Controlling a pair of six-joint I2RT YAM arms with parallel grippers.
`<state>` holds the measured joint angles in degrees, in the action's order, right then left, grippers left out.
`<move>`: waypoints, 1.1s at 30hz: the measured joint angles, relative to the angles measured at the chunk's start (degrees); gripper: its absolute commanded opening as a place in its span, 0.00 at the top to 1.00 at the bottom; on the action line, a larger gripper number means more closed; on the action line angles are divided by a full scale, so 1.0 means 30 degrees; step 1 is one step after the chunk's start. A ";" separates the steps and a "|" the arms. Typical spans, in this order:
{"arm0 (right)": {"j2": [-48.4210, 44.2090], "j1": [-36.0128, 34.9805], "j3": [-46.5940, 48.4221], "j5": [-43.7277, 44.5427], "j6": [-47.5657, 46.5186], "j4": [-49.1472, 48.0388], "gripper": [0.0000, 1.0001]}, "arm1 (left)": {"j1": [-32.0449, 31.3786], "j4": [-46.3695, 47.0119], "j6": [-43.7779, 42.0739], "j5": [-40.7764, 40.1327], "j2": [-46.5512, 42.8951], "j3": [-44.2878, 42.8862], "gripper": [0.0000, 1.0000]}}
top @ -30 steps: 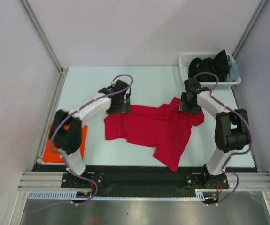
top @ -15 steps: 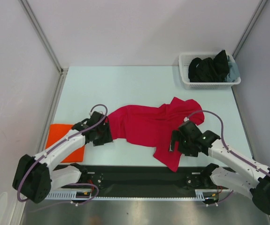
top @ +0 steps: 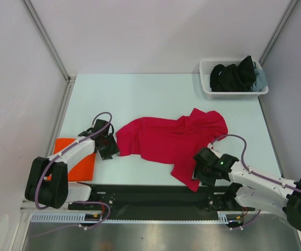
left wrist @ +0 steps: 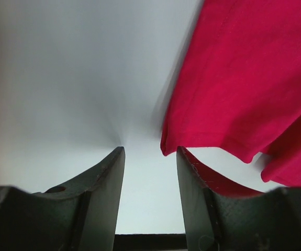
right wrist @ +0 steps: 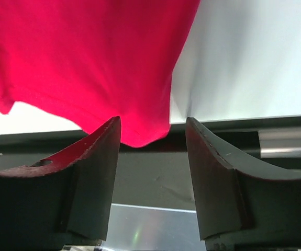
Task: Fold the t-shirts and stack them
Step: Flatten the tshirt out
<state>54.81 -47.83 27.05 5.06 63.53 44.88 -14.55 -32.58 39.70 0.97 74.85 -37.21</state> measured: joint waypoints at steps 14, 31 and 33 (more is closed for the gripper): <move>-0.1457 -0.3279 -0.1880 0.0612 0.3140 -0.0270 0.38 | 0.0022 0.1290 0.0291 0.0947 0.0998 0.0058 0.67; 0.3082 0.2324 0.3461 0.2375 -0.2586 -0.0357 1.00 | 0.0036 0.0138 -0.0750 -0.0991 -0.1326 -0.0335 1.00; 0.4036 0.3264 0.4313 0.2433 -0.3810 -0.0612 1.00 | 0.0036 -0.0211 -0.0750 -0.1129 -0.2004 -0.0335 1.00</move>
<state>66.92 -38.04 39.99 12.36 52.10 43.05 -14.44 -33.21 37.45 -2.42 68.84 -38.22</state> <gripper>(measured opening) 0.034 0.008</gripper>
